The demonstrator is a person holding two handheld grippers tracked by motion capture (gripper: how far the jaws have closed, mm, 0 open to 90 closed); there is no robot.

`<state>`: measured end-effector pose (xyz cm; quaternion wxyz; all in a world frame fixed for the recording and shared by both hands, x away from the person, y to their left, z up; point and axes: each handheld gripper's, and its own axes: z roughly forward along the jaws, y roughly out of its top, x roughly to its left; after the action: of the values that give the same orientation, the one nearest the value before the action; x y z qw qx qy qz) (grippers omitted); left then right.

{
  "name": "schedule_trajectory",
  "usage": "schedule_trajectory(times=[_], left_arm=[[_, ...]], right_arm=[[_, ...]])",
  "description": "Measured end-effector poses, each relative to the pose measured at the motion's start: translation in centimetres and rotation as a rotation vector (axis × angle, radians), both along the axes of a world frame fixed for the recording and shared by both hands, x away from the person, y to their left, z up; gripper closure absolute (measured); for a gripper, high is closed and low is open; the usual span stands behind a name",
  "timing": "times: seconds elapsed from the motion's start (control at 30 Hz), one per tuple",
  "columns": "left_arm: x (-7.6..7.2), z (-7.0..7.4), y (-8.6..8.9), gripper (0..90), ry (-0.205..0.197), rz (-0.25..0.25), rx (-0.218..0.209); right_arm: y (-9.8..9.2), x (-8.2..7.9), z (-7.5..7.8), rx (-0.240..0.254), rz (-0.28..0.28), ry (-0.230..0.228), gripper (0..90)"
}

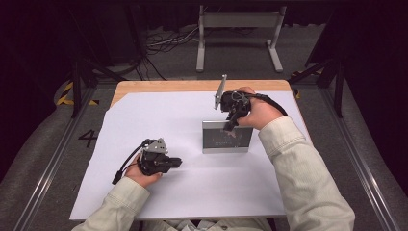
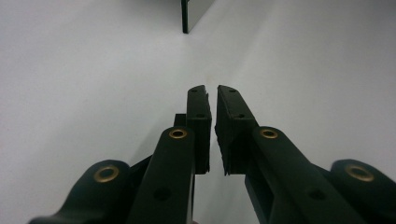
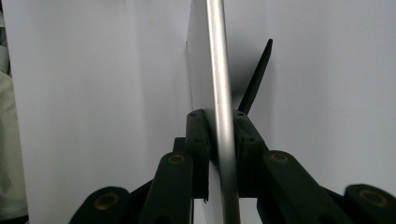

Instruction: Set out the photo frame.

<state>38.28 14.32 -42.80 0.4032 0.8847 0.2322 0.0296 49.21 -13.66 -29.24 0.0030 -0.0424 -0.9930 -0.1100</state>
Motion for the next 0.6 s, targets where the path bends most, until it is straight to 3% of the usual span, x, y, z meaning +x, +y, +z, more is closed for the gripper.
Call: schedule_trajectory(times=[0.17,0.33,0.6], left_arm=[[0.0,0.0,0.0,83.8,-0.003,0.006,-0.002],[0.0,0.0,0.0,83.7,-0.003,0.002,-0.002],[0.1,0.0,-0.1,83.6,-0.002,-0.002,-0.002]], right_arm=[[-0.2,0.1,0.2,0.014,-0.030,-0.024,70.8],[-0.6,-0.3,0.8,0.082,-0.079,-0.037,65.1],[-1.7,-0.9,1.8,0.137,-0.093,-0.087,62.7]])
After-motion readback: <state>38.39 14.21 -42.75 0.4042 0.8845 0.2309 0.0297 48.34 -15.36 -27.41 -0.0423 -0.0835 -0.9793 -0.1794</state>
